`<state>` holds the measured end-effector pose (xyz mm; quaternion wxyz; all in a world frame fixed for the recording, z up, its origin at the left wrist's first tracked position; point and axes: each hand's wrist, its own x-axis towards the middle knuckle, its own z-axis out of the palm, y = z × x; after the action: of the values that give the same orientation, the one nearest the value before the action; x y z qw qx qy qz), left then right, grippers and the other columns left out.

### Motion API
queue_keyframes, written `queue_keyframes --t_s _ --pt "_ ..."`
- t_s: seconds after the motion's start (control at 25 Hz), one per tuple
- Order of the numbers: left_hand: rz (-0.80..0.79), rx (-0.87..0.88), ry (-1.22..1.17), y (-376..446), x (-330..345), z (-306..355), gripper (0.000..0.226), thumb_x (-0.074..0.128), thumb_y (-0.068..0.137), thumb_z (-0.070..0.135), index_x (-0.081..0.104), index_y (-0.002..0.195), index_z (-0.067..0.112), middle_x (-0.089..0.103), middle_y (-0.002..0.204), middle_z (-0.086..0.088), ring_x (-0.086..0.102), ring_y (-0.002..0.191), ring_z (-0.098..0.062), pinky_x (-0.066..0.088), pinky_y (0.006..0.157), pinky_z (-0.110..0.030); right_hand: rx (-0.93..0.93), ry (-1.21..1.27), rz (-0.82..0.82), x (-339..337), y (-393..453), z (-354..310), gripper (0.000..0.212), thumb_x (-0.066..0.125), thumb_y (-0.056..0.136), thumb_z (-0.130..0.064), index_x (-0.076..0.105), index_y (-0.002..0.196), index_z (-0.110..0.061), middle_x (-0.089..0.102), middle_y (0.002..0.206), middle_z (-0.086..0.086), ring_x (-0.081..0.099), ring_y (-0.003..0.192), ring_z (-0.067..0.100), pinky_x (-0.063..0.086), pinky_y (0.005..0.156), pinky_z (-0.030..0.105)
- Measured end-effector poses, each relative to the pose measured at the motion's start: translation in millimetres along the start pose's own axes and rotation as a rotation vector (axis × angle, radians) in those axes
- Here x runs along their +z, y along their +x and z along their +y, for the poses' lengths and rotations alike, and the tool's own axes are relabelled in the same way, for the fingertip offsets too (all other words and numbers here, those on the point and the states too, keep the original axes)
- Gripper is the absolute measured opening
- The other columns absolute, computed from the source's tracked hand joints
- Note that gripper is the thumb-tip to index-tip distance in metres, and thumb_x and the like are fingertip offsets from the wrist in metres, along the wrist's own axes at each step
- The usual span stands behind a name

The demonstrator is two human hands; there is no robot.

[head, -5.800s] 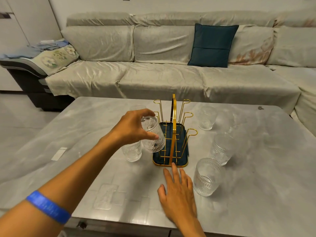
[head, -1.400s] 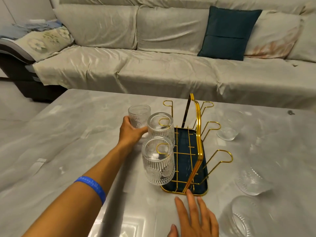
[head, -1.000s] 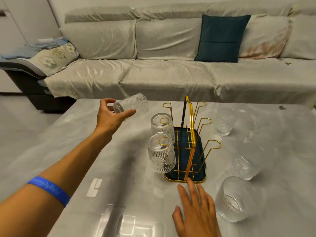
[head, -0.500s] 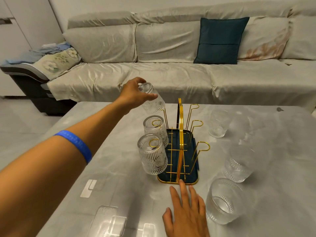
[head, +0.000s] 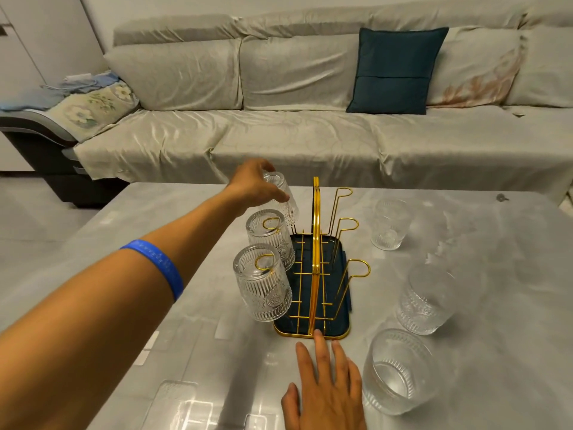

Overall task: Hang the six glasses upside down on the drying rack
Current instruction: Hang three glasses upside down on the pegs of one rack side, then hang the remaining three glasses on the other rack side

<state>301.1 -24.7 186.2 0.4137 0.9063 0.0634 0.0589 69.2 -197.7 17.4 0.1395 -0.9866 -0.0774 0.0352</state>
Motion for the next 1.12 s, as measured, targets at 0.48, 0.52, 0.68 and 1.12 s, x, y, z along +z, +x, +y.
queue_keyframes --t_s 0.48,0.52,0.68,1.12 --pt "-0.024 -0.112 0.085 2 18 0 0.075 0.093 0.059 0.014 0.058 0.126 0.014 0.062 0.127 -0.016 0.060 0.106 -0.036 0.055 0.090 -0.049 -0.105 -0.115 0.155 2 2 1 0.053 0.053 0.070 -0.065 0.075 0.096 -0.025 0.036 0.145 0.008 0.067 0.094 0.038 0.053 0.070 0.055" --pt "-0.047 -0.119 0.088 2 19 0 0.076 0.092 0.061 0.014 0.056 0.128 0.014 0.060 0.130 -0.016 0.059 0.109 -0.036 0.054 0.092 -0.049 -0.084 -0.097 0.131 4 4 2 0.062 0.071 0.048 -0.066 0.076 0.094 -0.024 0.042 0.140 0.010 0.068 0.092 0.038 0.053 0.068 0.056" --pt "-0.042 -0.103 -0.094 -11 9 3 0.076 0.081 0.077 0.029 0.042 0.140 0.013 0.048 0.143 -0.016 0.053 0.119 -0.031 0.046 0.100 -0.045 -0.064 -0.099 0.161 8 4 2 0.068 0.075 0.038 -0.058 0.076 0.097 -0.023 0.059 0.124 0.012 0.066 0.097 0.038 0.053 0.072 0.055" --pt "0.088 -0.055 0.097 -252 76 -136 0.036 0.061 0.092 0.035 0.053 0.127 0.029 0.051 0.139 -0.002 0.045 0.129 -0.026 0.036 0.107 -0.043 -0.108 0.135 0.125 17 -23 12 0.058 0.022 0.090 -0.052 0.024 0.145 -0.034 0.001 0.159 -0.007 -0.007 0.144 0.017 -0.006 0.114 0.036"
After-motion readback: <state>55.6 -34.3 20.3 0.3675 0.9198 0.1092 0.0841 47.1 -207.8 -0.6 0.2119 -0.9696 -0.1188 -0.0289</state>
